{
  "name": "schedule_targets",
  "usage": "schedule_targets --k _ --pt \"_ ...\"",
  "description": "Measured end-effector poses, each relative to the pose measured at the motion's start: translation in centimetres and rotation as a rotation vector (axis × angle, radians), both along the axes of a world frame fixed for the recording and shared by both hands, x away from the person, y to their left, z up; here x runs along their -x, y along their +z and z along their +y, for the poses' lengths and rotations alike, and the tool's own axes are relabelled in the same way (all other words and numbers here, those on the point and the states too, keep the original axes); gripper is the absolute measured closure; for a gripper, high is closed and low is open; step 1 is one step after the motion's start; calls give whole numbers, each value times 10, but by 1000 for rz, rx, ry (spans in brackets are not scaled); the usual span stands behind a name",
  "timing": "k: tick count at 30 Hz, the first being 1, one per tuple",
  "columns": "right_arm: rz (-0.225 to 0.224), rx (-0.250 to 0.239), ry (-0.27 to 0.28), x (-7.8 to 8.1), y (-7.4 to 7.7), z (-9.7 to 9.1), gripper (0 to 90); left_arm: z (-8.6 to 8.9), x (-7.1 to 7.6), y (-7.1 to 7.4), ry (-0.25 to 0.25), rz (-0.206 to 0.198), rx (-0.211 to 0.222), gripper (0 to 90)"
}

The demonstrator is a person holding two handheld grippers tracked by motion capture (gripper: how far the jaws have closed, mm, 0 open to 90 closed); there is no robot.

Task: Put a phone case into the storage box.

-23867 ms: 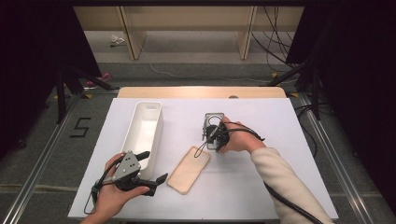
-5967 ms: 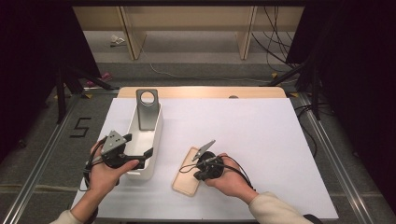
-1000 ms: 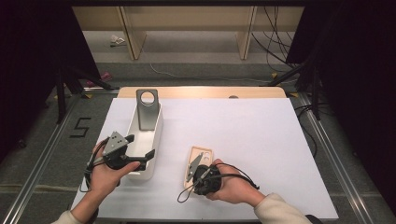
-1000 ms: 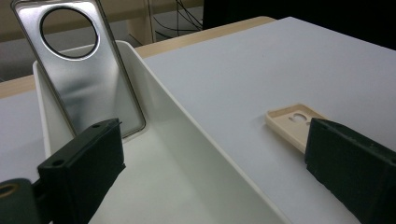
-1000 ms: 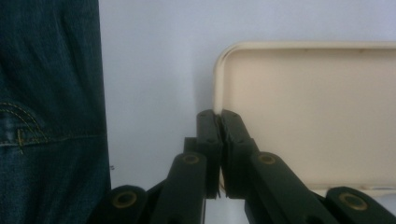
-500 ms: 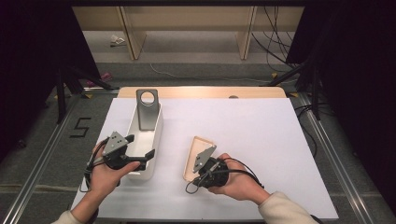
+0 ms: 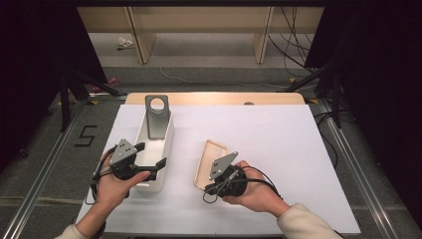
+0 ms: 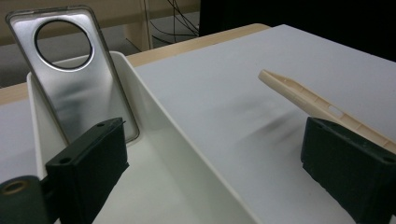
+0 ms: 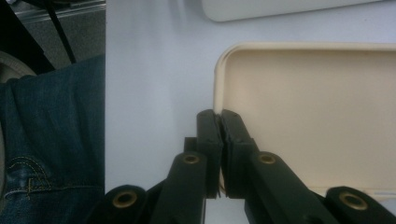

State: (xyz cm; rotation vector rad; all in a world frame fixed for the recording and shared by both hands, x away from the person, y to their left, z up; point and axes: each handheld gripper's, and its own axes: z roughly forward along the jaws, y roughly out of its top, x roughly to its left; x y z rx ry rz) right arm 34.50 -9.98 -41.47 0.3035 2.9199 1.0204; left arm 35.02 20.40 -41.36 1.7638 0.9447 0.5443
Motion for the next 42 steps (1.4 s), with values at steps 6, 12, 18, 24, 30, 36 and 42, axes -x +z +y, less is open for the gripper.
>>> schedule_targets --k 6,12,18,24,30,36,42 --pt "-8 -29 -10 -1 3 -3 879 -15 -4 11 -41 -1 -2 98" --pt "-15 -37 -14 -2 4 -3 879 -44 -15 22 -110 10 -26 151" --pt "-21 -40 -15 -1 5 -3 879 -78 -41 27 -161 130 -76 174" --pt "-33 -39 -11 0 7 -2 879 -103 -67 22 -181 244 -134 239" --pt "-42 -39 -4 1 8 -1 879 -119 -82 17 -162 309 -124 301" --pt "-54 -39 0 2 10 0 879 -129 -90 16 -157 358 -127 358" --pt "-60 -41 1 2 10 0 879 -132 -94 10 -153 430 -99 417"
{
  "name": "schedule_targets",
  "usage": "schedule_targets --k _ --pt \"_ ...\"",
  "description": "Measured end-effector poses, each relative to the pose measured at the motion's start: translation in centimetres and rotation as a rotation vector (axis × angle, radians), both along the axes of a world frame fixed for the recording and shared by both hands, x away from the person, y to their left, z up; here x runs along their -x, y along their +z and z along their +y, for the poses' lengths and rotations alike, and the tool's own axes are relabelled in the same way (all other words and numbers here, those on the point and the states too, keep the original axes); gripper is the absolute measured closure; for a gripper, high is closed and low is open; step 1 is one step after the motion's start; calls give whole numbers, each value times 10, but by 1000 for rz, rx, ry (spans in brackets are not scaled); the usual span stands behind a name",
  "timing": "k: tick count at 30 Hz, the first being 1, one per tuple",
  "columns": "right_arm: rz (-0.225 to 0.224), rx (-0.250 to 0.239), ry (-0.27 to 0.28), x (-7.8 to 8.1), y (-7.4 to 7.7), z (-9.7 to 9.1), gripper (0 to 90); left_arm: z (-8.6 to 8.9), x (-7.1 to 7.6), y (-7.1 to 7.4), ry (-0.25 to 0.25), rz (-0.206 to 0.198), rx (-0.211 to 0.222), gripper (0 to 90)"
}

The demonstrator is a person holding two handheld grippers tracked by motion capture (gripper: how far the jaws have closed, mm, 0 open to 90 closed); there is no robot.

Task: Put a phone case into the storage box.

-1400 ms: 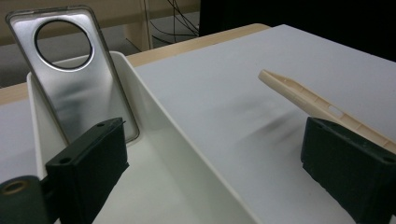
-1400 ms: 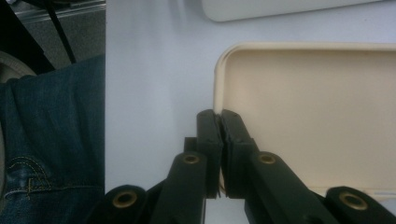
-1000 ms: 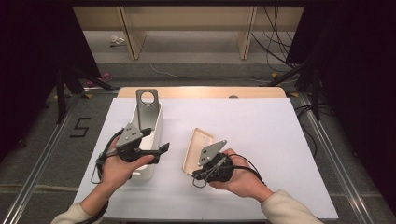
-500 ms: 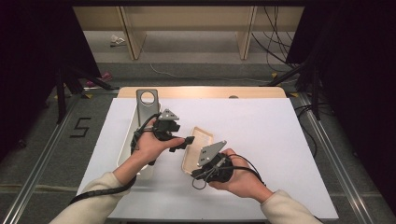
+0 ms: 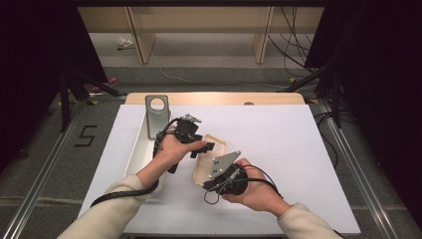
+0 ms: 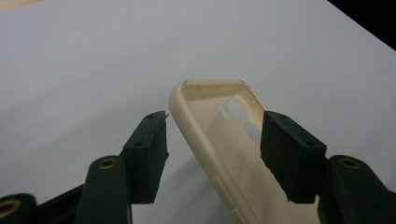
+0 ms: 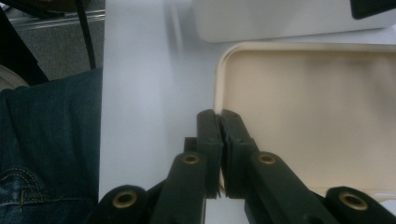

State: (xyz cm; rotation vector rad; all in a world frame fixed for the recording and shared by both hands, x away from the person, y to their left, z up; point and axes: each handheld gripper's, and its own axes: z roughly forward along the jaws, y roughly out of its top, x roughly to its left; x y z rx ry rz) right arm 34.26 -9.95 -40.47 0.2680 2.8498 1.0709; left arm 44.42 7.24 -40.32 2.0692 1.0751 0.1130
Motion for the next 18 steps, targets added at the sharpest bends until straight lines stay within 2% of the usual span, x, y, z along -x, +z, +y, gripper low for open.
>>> schedule_targets --k 6,14,18 --pt "-13 -2 2 1 1 1 879 2 -1 -3 13 41 8 497" --pt "-19 -4 13 1 0 2 879 5 -2 0 30 65 55 648" --pt "-21 0 13 1 0 2 879 6 0 4 46 68 101 694"
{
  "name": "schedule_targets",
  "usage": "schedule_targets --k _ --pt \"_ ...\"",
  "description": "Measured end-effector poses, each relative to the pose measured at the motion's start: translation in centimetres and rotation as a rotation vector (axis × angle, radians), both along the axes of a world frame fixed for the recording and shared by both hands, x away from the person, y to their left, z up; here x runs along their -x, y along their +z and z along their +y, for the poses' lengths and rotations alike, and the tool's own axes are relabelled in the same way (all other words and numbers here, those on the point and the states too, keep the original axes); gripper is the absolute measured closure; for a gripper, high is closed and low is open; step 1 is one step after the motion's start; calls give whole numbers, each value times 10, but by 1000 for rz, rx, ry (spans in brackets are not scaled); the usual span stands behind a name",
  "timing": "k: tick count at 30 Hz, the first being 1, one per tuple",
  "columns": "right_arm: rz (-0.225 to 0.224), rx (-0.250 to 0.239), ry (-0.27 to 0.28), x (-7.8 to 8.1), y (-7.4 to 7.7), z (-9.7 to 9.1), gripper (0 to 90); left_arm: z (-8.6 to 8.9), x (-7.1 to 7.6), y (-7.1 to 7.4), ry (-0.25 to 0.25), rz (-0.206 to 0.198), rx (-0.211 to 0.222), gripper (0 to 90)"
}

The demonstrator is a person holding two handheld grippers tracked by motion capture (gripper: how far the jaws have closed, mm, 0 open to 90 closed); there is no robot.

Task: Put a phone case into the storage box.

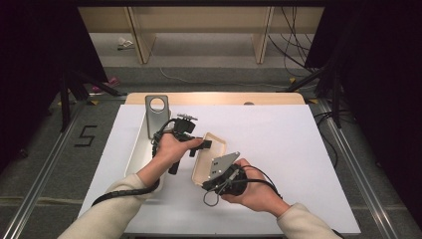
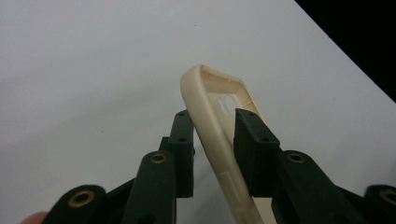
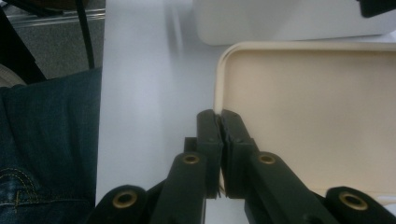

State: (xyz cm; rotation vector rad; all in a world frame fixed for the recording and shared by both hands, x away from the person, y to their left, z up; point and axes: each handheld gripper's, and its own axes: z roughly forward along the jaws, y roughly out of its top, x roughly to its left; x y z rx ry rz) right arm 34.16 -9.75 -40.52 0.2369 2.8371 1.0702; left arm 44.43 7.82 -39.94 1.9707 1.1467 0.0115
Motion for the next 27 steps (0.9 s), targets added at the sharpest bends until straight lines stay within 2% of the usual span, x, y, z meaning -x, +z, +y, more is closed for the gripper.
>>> schedule_targets --k 5,9,10,11,12,13,15,16,18,20,22,27 --pt "-13 18 3 0 -3 1 880 -2 5 6 18 -21 44 744" --pt "-23 35 -4 -1 -6 2 877 -7 13 13 14 -64 103 797" --pt "-25 35 -7 -1 -7 2 871 -8 17 16 6 -86 111 804" --pt "-30 36 -9 -2 -8 2 834 -10 19 18 -4 -111 101 809" --pt "-33 44 -8 -2 -9 2 785 -11 23 21 -7 -198 43 811" --pt "-47 32 -27 -2 -10 1 721 -11 25 23 -7 -252 28 811" --pt "-61 17 -56 -4 -10 -1 615 -9 27 24 -2 -280 43 811" --pt "-73 7 -68 -6 -9 -2 558 -8 29 25 0 -318 40 811" --pt "-82 -23 -91 -8 -8 -6 489 -4 32 24 7 -364 32 811" --pt "-85 -50 -113 -11 -7 -9 422 0 34 23 10 -391 51 810" --pt "-80 -67 -144 -13 -7 -12 397 7 37 21 27 -418 64 810" --pt "-57 -126 -186 -16 -6 -19 285 21 41 20 50 -450 101 810"
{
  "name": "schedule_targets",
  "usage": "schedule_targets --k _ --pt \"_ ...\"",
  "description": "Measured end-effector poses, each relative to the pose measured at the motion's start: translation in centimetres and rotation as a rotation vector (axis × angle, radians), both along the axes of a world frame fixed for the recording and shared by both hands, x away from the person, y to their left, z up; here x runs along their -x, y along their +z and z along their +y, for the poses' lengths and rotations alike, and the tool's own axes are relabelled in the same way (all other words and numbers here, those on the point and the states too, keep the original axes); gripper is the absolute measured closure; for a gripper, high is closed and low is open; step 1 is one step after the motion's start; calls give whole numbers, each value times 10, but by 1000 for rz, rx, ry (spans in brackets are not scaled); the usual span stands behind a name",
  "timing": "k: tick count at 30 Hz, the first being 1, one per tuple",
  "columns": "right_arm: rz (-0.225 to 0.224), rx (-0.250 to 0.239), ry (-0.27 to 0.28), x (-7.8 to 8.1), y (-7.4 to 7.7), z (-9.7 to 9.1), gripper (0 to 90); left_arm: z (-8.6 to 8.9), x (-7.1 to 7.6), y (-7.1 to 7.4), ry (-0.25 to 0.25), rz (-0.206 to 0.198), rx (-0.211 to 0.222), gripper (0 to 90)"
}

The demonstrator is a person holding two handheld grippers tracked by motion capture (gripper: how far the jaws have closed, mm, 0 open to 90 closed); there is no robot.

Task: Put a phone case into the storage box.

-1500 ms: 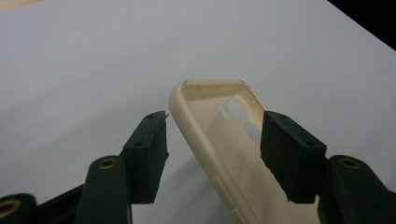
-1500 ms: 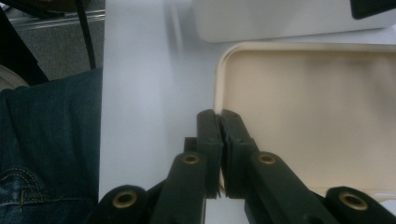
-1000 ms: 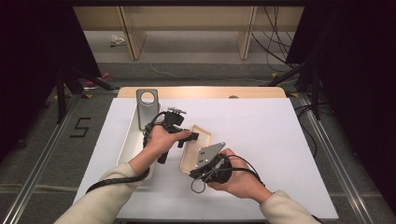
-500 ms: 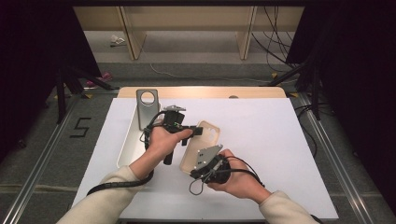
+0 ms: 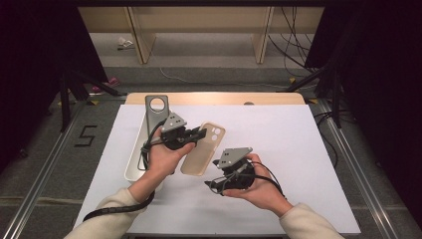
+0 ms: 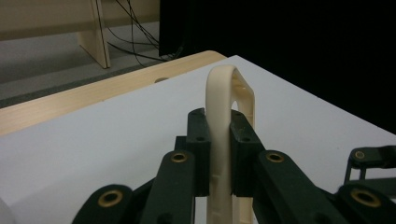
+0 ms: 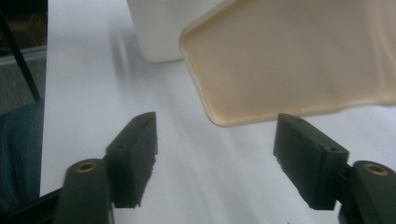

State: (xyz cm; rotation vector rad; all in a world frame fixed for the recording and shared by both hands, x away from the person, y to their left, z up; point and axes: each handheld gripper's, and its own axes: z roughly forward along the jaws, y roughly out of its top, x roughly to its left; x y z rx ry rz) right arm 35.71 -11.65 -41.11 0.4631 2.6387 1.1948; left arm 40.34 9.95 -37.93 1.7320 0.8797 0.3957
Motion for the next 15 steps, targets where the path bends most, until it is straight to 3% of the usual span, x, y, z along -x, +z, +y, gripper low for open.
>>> schedule_targets --k 8,15 --pt "8 -76 -31 -2 1 -10 178 24 8 -1 19 -52 66 809" --pt "-13 -112 -87 -4 2 -21 171 38 12 2 29 -84 99 809"
